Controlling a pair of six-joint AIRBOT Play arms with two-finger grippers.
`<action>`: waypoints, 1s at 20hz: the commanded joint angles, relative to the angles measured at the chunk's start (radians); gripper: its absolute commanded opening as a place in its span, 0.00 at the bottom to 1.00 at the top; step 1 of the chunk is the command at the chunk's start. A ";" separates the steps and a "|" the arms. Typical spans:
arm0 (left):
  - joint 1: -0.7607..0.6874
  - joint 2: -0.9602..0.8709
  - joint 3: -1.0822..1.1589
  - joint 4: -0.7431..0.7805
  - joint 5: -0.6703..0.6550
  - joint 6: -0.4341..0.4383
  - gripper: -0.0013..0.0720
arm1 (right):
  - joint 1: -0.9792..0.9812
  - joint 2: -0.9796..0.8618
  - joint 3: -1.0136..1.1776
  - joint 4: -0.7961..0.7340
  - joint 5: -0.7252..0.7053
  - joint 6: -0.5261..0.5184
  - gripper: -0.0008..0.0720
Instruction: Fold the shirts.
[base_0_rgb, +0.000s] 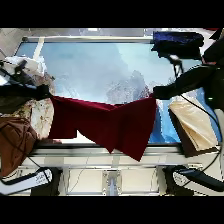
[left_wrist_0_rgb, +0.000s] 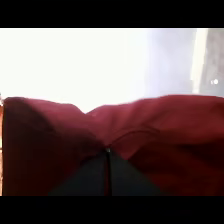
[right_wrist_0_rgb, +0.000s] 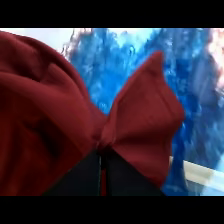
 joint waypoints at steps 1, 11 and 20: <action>0.000 -0.218 -0.007 -0.175 0.154 0.009 0.48 | 0.036 -0.147 -0.063 0.036 0.290 0.004 0.03; 0.069 0.058 -0.063 -0.192 0.034 0.050 0.62 | 0.001 -0.093 0.236 -0.175 0.128 0.008 0.49; -0.207 0.662 -0.846 -0.418 0.266 -0.031 0.32 | -0.034 0.061 0.322 -0.152 0.006 0.009 0.49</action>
